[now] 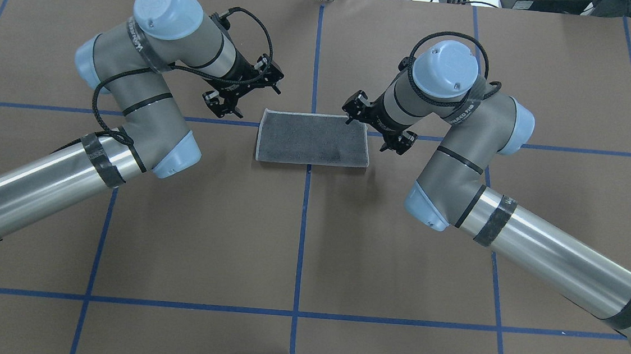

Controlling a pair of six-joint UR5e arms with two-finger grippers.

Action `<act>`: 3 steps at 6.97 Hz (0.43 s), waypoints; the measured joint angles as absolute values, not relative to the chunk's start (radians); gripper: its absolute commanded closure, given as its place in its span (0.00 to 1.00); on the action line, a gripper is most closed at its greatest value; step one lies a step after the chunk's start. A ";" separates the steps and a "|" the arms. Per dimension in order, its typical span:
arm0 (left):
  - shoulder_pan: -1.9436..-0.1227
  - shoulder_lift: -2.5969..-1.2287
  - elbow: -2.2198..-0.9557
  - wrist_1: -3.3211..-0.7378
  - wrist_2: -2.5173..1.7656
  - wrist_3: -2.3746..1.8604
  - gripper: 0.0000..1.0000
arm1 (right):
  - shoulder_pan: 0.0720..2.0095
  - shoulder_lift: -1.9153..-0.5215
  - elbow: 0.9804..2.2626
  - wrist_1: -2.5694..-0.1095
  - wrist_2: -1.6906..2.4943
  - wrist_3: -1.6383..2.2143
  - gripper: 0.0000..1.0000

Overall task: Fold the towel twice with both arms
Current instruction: 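Open both grippers and raise the left arm away from the strip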

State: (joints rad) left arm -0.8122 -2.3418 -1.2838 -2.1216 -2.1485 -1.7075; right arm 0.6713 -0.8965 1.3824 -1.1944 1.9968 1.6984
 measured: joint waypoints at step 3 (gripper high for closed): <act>-0.869 -2.341 -1.284 -2.116 -2.237 -1.691 0.00 | 0.645 -0.902 1.385 -1.225 1.994 1.694 0.40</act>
State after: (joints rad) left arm -0.8694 -2.3411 -1.2839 -2.1161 -2.2371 -1.6914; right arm 0.6445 -0.9020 1.3851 -1.2254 1.9939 1.6942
